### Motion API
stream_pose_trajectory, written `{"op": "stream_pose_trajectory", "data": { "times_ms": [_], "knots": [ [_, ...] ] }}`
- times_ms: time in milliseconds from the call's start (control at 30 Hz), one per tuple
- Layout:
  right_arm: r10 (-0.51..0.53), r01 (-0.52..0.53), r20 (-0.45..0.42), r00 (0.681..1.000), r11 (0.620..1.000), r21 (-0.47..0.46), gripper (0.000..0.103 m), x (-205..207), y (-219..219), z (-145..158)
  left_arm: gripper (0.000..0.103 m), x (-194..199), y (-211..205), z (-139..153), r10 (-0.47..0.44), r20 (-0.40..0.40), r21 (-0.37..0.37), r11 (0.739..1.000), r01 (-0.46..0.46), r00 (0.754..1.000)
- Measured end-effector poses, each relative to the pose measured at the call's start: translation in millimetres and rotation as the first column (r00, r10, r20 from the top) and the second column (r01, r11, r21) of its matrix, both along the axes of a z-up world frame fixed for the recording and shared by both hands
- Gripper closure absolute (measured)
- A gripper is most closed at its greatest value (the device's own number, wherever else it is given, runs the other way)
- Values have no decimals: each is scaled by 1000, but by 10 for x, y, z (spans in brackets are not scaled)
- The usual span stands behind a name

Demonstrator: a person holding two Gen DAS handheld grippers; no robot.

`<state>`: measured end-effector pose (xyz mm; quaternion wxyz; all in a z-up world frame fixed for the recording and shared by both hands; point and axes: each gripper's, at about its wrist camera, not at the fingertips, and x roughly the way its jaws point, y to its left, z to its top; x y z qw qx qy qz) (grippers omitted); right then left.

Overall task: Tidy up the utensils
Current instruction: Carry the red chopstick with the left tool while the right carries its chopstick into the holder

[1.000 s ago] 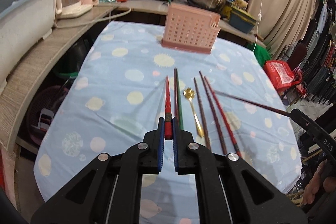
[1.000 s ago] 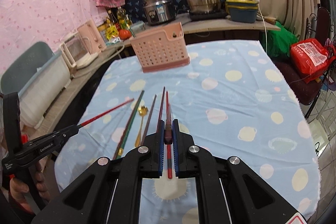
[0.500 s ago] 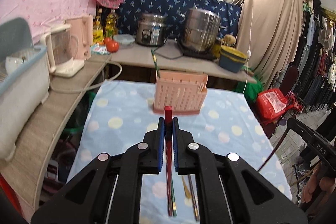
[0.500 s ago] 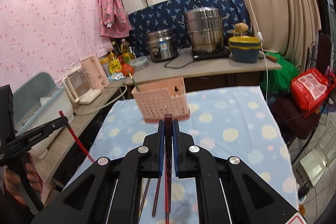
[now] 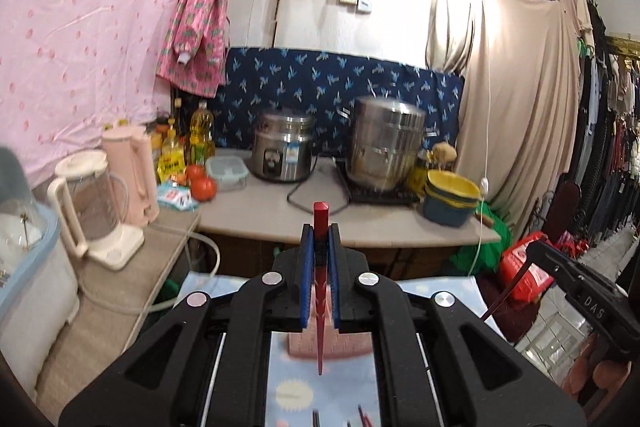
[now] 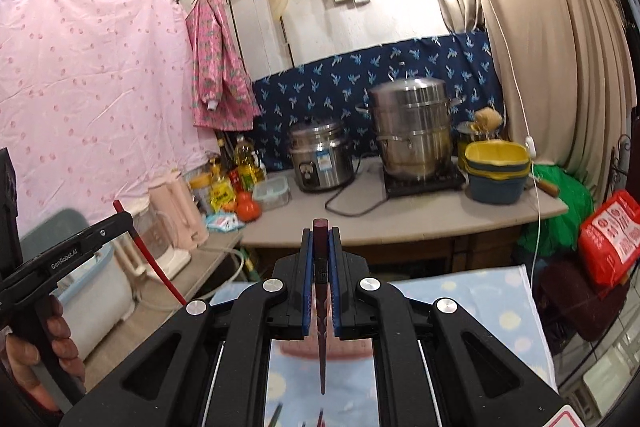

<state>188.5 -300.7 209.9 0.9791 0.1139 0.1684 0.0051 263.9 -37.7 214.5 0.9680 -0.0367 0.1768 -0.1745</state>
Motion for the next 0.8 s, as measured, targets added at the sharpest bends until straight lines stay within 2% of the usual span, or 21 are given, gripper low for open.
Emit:
{"op": "stream_pose_trajectory", "data": {
  "times_ms": [200,333,600,767,800],
  "knots": [
    [-15,14,47,999,1000,27,96,575,-22,143,96,512,-173,170,5,32,-21,1000,-4,999],
    [-26,23,50,998,998,56,96,926,-46,68,96,758,-324,79,-7,24,-27,1000,7,1000],
    [3,4,-77,997,995,95,96,1326,9,-635,96,1071,-527,-536,-29,-73,6,1000,29,997],
    [15,0,-157,988,996,93,95,1343,24,-1044,96,1172,-516,-929,-21,-154,11,1000,23,988],
    [7,9,-160,987,995,94,94,1318,10,-1092,92,1167,-492,-984,-15,-164,10,1000,16,986]
  ]
}}
